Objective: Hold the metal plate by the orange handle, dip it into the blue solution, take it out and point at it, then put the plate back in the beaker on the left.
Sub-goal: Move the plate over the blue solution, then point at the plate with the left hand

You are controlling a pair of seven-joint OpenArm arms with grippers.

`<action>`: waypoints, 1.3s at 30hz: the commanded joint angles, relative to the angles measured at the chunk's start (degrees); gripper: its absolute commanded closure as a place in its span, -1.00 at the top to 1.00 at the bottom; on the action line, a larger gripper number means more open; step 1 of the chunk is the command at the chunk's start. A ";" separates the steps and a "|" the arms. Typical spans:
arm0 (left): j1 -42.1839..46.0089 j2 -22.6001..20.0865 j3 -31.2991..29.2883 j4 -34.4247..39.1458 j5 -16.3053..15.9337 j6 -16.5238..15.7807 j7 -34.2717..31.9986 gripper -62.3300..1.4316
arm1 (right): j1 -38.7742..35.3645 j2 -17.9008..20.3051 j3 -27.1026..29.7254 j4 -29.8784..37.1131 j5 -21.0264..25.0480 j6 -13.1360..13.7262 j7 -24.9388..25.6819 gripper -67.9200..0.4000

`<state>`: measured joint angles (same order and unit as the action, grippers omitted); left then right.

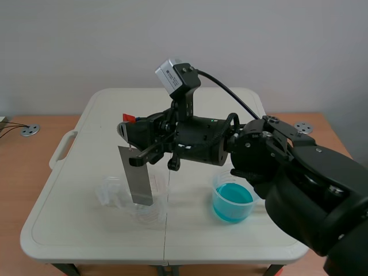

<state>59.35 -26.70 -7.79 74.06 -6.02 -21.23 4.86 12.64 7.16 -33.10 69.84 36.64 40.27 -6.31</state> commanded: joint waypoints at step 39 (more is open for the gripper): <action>-0.81 -0.02 0.00 0.92 -0.11 -0.52 -0.35 -0.90 | -5.38 11.45 4.94 37.29 -3.17 -1.90 -3.93 -0.95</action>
<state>58.22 -26.72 -7.79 74.13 -6.02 -21.45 4.86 7.05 18.09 -28.95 105.86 32.56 38.59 -11.05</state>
